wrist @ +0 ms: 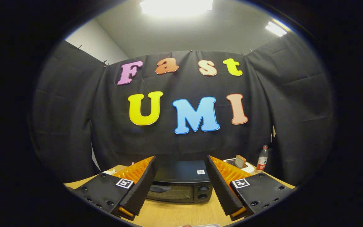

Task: Open the toaster oven, put the food inside, and close the toaster oven door.

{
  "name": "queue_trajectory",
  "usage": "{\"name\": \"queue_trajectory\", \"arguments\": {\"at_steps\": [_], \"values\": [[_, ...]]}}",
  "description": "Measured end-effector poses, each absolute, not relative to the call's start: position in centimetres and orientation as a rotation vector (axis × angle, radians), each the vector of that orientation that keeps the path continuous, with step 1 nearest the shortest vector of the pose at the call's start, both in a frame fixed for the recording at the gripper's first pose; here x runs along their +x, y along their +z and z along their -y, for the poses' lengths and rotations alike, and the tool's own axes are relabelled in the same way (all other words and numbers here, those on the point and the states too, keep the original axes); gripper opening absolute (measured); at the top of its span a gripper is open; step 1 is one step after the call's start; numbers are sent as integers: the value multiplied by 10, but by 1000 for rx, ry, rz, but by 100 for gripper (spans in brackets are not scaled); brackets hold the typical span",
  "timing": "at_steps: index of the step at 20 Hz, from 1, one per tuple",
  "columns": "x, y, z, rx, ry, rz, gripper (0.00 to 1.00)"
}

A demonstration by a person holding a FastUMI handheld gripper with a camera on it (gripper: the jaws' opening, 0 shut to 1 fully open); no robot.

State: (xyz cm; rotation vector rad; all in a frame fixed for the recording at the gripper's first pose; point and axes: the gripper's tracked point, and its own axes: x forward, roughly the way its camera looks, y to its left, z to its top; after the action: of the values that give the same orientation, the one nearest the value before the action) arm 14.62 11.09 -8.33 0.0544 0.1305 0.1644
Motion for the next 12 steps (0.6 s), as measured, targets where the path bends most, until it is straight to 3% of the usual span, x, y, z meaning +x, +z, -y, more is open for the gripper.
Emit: {"name": "queue_trajectory", "arguments": {"at_steps": [12], "values": [[199,-168,-185,63,242,-274,97]]}}
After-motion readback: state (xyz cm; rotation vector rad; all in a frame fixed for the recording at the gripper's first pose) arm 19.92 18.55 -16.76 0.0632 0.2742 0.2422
